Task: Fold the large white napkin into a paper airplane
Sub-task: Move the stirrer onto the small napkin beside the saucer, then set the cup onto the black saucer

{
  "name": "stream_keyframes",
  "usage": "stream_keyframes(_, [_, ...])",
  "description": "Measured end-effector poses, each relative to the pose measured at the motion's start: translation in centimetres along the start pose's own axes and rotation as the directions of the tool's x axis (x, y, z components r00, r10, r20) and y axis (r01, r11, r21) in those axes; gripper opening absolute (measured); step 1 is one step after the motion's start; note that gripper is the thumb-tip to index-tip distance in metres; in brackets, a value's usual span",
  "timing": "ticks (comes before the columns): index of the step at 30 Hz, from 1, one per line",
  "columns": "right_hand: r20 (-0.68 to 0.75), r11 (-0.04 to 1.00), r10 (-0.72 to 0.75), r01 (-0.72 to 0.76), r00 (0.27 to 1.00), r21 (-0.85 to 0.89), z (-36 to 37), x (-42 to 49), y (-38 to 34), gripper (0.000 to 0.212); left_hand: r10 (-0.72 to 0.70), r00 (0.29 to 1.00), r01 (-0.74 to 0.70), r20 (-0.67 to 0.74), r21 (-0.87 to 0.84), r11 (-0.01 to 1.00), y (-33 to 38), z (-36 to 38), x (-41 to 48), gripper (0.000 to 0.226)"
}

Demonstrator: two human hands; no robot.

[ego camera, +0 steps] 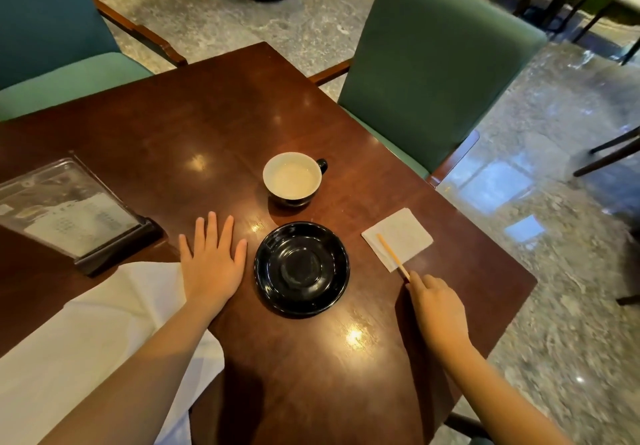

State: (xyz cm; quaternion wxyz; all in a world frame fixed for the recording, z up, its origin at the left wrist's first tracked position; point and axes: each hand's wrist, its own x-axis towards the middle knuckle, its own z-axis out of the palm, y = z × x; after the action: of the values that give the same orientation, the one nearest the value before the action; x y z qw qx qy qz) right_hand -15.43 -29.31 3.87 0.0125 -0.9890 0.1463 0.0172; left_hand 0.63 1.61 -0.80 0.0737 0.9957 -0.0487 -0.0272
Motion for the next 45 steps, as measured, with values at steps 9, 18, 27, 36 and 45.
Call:
stream_keyframes(9, [0.104, 0.965, -0.021, -0.007, 0.994, 0.261, -2.1, 4.3, -1.1, 0.042, -0.002, 1.000, 0.002, -0.026, -0.001, 1.000, 0.0, 0.0, 0.1, 0.063])
stream_keyframes(18, [0.119, 0.811, -0.234, 0.126, 0.965, 0.571, -4.4, 20.2, -8.9, 0.048, -0.008, 1.000, 0.008, -0.022, 0.007, 1.000, -0.1, 0.0, 0.1, 0.063])
stream_keyframes(27, [0.378, 0.751, -0.414, 0.076, 0.828, 0.656, -3.3, 25.6, -10.1, 0.028, -0.027, 1.000, 0.027, 0.003, 0.022, 0.999, -0.1, 0.1, 0.0, 0.065])
stream_keyframes(36, [0.385, 0.607, -0.509, 0.004, 0.770, 0.794, -2.8, 24.2, -8.6, 0.029, -0.019, 1.000, 0.019, -0.015, 0.016, 1.000, -0.2, 0.4, 0.0, 0.063])
stream_keyframes(45, [0.331, 0.586, -0.506, 0.036, 0.796, 0.810, -3.0, 22.3, -7.9, 0.031, -0.024, 1.000, 0.025, -0.016, 0.031, 0.999, 0.1, 0.3, 0.0, 0.065])
